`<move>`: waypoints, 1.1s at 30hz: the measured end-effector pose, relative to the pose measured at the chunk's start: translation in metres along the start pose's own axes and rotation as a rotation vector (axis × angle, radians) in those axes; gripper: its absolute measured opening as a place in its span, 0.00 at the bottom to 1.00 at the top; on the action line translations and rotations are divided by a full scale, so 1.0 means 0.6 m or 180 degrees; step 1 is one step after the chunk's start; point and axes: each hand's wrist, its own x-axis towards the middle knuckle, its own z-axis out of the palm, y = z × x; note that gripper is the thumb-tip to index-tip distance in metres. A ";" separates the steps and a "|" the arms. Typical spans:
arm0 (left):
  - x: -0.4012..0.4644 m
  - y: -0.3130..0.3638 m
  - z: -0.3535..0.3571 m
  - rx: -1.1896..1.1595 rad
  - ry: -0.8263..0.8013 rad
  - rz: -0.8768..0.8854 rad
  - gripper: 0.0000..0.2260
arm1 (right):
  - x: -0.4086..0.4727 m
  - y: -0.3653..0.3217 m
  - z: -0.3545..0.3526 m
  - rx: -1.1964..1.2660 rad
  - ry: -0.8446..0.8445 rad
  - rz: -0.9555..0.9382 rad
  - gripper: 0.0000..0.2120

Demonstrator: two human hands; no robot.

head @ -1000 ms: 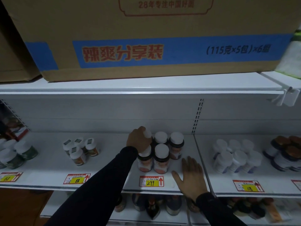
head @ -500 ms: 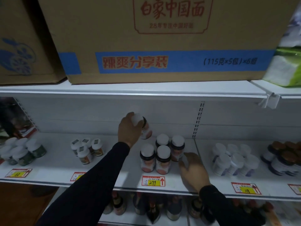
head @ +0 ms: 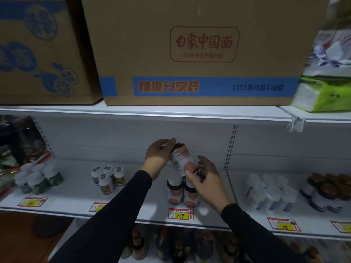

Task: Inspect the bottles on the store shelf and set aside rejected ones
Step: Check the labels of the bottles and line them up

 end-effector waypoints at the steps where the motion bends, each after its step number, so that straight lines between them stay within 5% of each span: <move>1: -0.004 0.002 0.003 -0.0009 -0.0065 0.0028 0.14 | -0.001 -0.004 0.000 0.0094 -0.0036 0.0004 0.36; 14: -0.019 -0.014 0.013 -0.0577 -0.0776 -0.0487 0.15 | -0.025 -0.018 -0.003 0.1153 -0.0282 0.0001 0.09; 21: -0.025 -0.011 0.021 -0.0663 -0.0486 -0.0452 0.17 | -0.022 -0.006 0.005 0.0764 -0.0268 -0.0043 0.32; 28: -0.025 -0.001 0.020 -0.0781 -0.0874 -0.0546 0.15 | -0.026 -0.013 0.003 0.1198 -0.0237 -0.0014 0.15; 33: -0.023 -0.006 0.020 -0.0805 -0.0623 -0.0506 0.18 | -0.028 -0.020 0.007 0.1137 -0.0294 -0.0049 0.20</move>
